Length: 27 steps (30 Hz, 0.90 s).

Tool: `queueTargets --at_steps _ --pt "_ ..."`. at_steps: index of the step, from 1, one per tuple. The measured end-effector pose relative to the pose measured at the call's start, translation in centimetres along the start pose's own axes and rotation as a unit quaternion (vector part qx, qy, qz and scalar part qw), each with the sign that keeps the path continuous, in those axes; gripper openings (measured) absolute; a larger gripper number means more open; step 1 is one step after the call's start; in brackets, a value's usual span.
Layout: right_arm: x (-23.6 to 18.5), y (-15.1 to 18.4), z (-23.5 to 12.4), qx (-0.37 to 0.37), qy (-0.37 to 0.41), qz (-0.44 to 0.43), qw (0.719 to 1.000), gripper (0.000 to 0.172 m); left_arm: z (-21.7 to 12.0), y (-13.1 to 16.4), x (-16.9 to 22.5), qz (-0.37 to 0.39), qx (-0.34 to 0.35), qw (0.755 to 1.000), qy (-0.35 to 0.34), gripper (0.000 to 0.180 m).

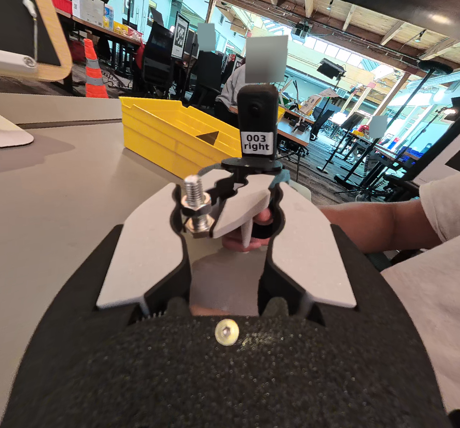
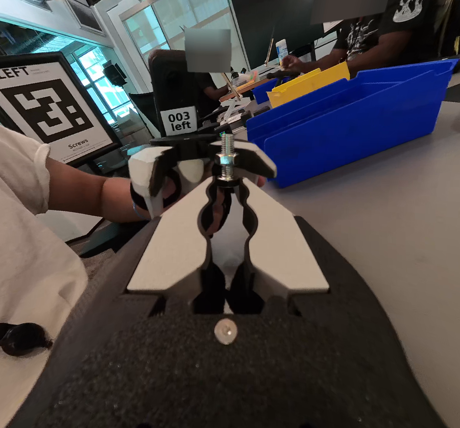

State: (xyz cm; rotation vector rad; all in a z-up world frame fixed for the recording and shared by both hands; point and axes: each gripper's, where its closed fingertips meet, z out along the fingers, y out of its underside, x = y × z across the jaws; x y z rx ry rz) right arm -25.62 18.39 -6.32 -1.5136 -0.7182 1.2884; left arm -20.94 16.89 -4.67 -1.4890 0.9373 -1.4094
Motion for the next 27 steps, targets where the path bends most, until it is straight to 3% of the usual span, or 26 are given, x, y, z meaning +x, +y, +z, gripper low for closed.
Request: queueTargets --at_steps 3,5,6,9,16,18,21,24,27 --pt "0.8 -0.4 -0.6 0.007 0.01 0.001 1.0 0.016 0.1 -0.3 0.2 0.001 0.006 1.0 -0.005 0.079" --pt "1.9 -1.0 -1.6 0.019 0.031 0.008 0.999 0.017 -0.6 -0.6 0.1 0.006 0.014 1.0 -0.013 0.073" --pt "2.7 -1.3 -2.2 0.024 0.048 0.012 0.998 0.017 -1.1 -0.9 0.1 0.008 0.022 1.0 -0.011 0.062" --pt "3.6 -1.7 -3.4 0.035 0.061 0.025 0.997 0.017 -1.7 -1.3 0.1 0.0 0.035 0.999 -0.012 0.065" --pt "0.5 -0.4 -0.8 0.002 0.01 -0.007 1.0 0.016 0.0 -1.2 -0.5 -0.001 0.019 1.0 -0.012 0.073" --pt "0.5 -0.3 -0.5 0.0 0.013 -0.012 1.0 0.017 0.2 -1.1 0.0 0.001 0.017 1.0 0.0 0.069" --pt "1.4 -0.5 -1.3 0.003 0.029 -0.01 1.0 0.017 -0.2 -1.0 0.2 0.006 0.015 1.0 -0.011 0.08" --pt "3.3 -1.5 -3.1 0.024 0.063 0.007 0.998 0.017 -1.5 -1.4 0.5 0.006 0.028 1.0 0.0 0.056" --pt "3.8 -2.0 -3.9 0.033 0.07 0.007 0.997 0.017 -2.0 -1.6 0.2 0.0 0.035 0.999 -0.011 0.062"
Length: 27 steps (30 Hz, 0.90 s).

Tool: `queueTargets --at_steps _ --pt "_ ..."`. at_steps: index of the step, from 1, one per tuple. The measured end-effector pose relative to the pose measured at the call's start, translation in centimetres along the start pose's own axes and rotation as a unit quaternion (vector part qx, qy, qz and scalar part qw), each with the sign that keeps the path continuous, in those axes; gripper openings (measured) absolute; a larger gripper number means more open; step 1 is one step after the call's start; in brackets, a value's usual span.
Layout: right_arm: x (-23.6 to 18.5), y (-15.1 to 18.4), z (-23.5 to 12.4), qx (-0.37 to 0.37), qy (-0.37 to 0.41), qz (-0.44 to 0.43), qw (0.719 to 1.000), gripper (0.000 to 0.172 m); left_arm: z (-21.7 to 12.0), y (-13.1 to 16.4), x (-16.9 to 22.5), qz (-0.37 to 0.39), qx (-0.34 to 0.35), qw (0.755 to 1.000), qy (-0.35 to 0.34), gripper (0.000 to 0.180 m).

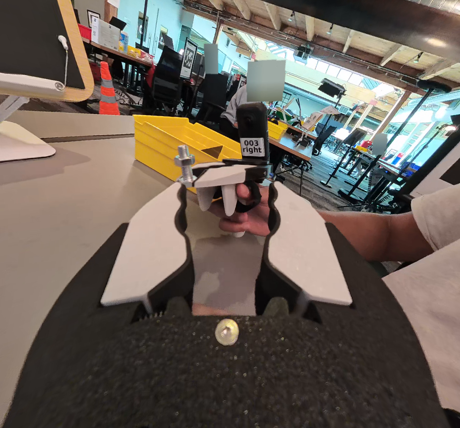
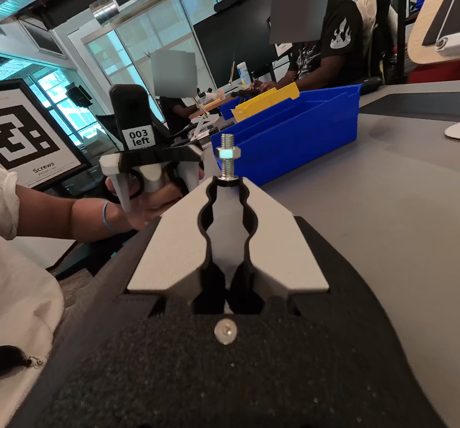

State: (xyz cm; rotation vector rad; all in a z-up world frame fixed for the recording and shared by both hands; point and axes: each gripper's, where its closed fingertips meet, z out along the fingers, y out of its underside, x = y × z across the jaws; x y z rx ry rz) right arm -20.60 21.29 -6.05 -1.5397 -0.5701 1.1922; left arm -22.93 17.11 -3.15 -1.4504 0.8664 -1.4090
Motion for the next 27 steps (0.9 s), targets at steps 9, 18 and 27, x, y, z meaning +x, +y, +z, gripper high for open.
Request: queueTargets --at_steps 9,18,27 --pt "-3.2 1.3 2.1 -0.019 -0.057 -0.014 0.998 0.016 1.9 0.3 0.1 -0.001 -0.017 1.0 0.015 0.072" --pt "-1.2 0.1 0.3 0.002 -0.033 0.003 0.999 0.017 -0.1 -0.9 0.2 0.011 0.012 1.0 -0.007 0.057" --pt "-3.1 1.4 2.1 -0.021 -0.057 -0.007 0.998 0.017 1.6 0.1 0.1 -0.008 -0.015 1.0 0.003 0.073"
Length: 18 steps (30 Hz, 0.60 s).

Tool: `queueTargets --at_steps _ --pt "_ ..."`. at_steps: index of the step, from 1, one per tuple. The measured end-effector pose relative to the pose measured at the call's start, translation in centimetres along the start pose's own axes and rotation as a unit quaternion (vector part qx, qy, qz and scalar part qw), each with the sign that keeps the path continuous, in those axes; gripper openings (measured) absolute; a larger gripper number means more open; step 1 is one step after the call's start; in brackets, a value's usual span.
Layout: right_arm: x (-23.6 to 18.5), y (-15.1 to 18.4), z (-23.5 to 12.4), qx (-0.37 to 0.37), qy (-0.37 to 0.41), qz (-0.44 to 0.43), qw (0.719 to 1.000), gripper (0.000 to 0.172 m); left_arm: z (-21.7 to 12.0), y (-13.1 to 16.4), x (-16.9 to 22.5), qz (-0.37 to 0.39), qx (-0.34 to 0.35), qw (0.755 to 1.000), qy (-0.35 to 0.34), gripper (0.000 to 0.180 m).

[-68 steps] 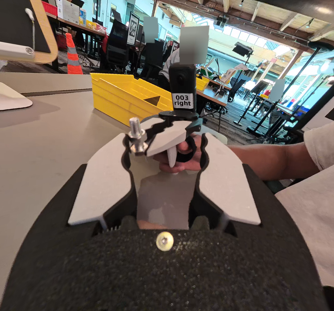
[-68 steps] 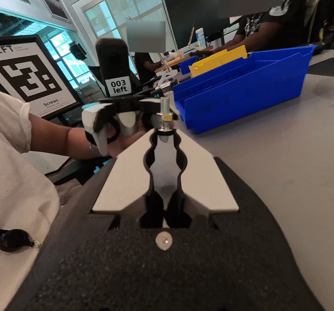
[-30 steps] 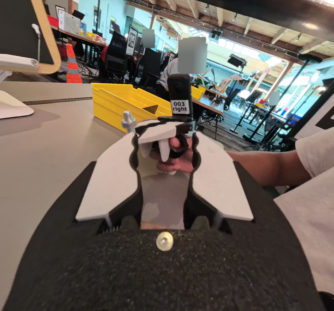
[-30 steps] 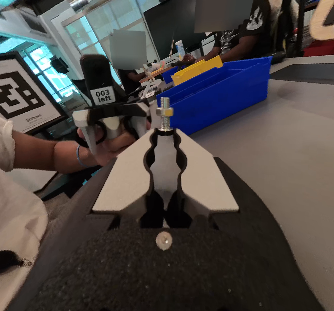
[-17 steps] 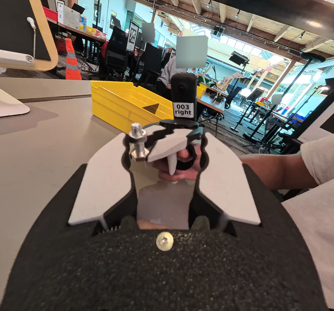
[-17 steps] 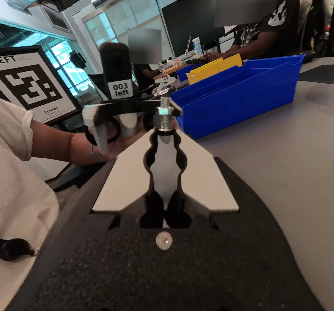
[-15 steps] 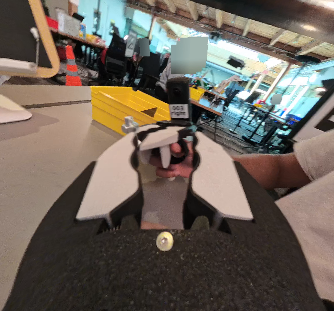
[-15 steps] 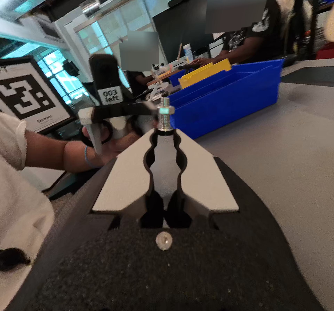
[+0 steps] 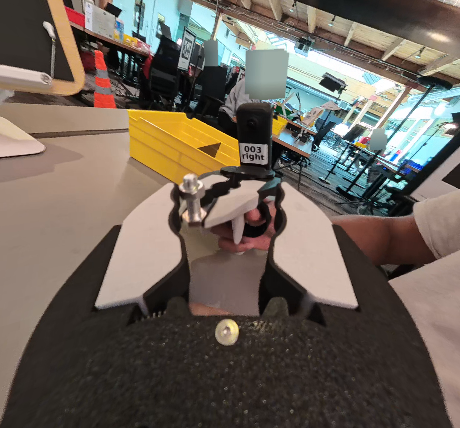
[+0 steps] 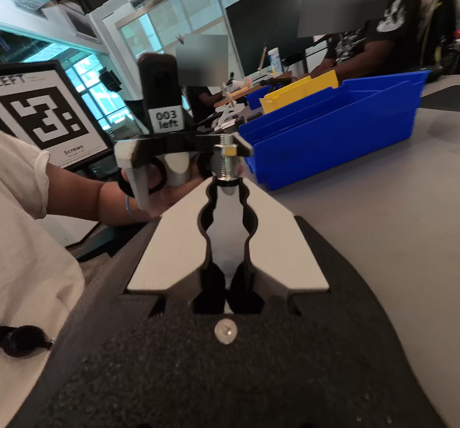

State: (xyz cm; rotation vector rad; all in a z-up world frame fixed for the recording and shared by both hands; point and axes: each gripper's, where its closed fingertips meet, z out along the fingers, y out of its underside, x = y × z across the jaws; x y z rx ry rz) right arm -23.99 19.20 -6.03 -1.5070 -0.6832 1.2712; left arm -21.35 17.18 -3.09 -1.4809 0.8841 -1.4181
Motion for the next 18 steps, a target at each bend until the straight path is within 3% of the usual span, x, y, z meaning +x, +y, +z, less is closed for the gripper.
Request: queueTargets --at_steps 3,15,17,18 --pt "1.9 -1.1 -1.6 0.024 0.033 0.014 0.999 0.017 -1.3 -0.7 0.3 0.013 0.018 1.0 0.007 0.049" --pt "-0.4 0.2 0.5 -0.001 -0.003 -0.001 1.0 0.016 0.1 0.1 -0.3 -0.005 -0.009 1.0 0.009 0.069" --pt "0.5 -0.3 -0.2 0.009 0.009 0.005 1.0 0.017 -0.3 -0.2 -0.3 0.001 -0.003 1.0 0.001 0.069" --pt "1.0 -0.7 -0.7 0.018 0.02 0.011 1.0 0.017 -0.7 -0.3 -0.2 0.008 -0.001 1.0 0.002 0.06"
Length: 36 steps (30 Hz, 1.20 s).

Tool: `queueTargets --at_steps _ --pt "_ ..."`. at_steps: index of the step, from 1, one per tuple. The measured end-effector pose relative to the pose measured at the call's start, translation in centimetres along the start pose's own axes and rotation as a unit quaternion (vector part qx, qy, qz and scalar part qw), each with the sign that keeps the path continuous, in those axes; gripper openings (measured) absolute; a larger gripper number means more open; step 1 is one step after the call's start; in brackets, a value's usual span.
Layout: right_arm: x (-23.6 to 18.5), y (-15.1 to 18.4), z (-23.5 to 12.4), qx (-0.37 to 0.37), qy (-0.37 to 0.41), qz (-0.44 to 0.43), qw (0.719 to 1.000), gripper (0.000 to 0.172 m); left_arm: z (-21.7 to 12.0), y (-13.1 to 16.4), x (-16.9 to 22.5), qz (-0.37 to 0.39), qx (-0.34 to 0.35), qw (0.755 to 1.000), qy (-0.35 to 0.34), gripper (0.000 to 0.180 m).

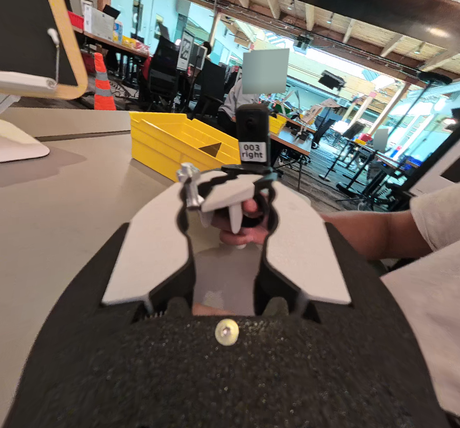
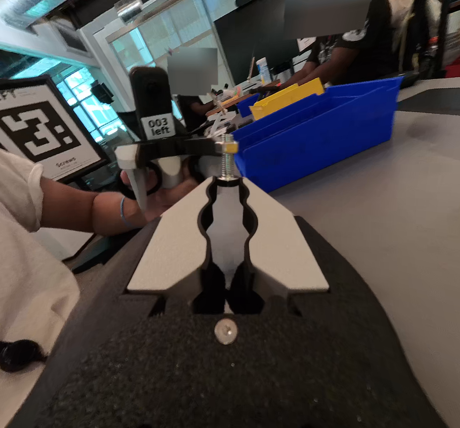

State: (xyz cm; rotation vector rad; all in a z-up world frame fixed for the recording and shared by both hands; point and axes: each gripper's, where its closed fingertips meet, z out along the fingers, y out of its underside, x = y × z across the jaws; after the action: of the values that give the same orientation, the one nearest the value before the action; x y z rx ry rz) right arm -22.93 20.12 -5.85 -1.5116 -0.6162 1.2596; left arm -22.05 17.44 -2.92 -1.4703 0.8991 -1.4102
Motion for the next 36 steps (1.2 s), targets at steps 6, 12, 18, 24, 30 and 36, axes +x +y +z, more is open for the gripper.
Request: queueTargets --at_steps 6,12,18,24,30,36 --pt "0.1 -0.3 -0.7 0.0 -0.007 0.002 1.0 0.017 -0.6 -0.2 -0.3 0.009 0.002 1.0 -0.008 0.066" --pt "-2.5 1.0 1.4 -0.021 -0.051 -0.015 0.998 0.017 1.0 -0.1 0.0 -0.007 -0.007 1.0 0.011 0.069" --pt "-0.7 -0.1 0.2 0.0 -0.014 -0.022 1.0 0.017 0.1 -1.0 0.4 0.002 0.009 1.0 0.005 0.067" --pt "0.0 -0.7 -0.7 0.011 -0.005 -0.013 1.0 0.017 -0.8 -1.6 -0.4 -0.013 0.028 1.0 0.0 0.059" --pt "-2.0 0.7 1.3 -0.013 -0.035 -0.023 0.999 0.017 1.0 -0.3 0.0 -0.006 -0.007 1.0 0.015 0.065" --pt "0.2 -0.4 -0.3 0.006 0.005 -0.017 1.0 0.017 -0.3 -0.8 0.4 -0.004 0.004 1.0 0.021 0.054"
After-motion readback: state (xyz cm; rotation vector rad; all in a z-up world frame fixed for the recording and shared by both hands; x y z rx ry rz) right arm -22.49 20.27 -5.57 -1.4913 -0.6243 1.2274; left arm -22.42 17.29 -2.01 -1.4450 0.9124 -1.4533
